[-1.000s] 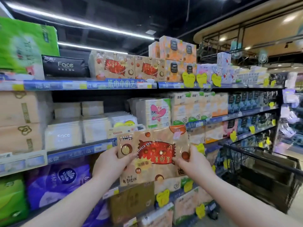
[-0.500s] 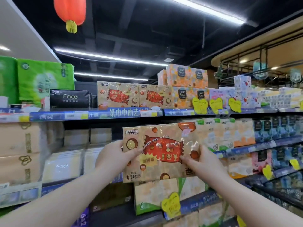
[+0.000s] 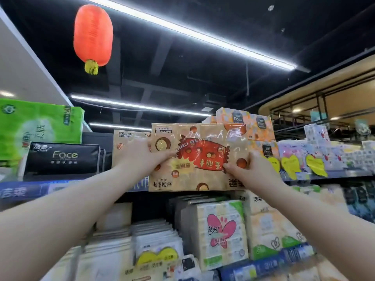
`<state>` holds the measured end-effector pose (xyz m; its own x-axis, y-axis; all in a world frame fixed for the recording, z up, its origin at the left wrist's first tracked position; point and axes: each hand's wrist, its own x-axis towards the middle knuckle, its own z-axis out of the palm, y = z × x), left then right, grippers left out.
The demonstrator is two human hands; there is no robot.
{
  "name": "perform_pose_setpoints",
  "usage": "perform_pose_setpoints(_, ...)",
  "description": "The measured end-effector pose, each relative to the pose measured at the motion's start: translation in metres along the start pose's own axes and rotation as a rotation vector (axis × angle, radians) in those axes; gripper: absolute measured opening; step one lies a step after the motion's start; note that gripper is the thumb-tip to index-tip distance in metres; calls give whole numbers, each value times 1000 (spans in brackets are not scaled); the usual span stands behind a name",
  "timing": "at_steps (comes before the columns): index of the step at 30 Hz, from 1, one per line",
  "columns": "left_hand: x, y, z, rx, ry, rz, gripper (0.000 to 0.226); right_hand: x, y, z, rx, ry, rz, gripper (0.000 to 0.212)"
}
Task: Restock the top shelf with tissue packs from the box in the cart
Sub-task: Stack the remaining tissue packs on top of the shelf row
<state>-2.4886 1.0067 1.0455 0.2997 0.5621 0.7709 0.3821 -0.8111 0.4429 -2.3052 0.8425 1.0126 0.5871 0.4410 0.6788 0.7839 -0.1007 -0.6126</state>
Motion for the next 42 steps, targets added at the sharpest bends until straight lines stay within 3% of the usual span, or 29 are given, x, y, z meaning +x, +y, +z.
perform_pose_setpoints(9,89,-25,-25,59,165,68,51,87,-41,52,107,45,-156,26)
perform_pose_setpoints(15,137,-27,-34,92,270,81,57,153,-58,79,189,67,-202,54)
perform_pose_setpoints(20,164,-27,-26,94,306,93,48,201,-60,97,221,80,-263,57)
perform_pose_setpoints(32,227,-42,13,63,351,-4,36,293,-49,140,249,-23,-327,61)
perform_pose_setpoints(37,237,-53,26,126,303,-41,26,309,-39,148,142,-180,-283,56)
perform_pose_setpoints(42,239,-53,31,219,307,-53,36,325,-28,150,167,-294,-320,65)
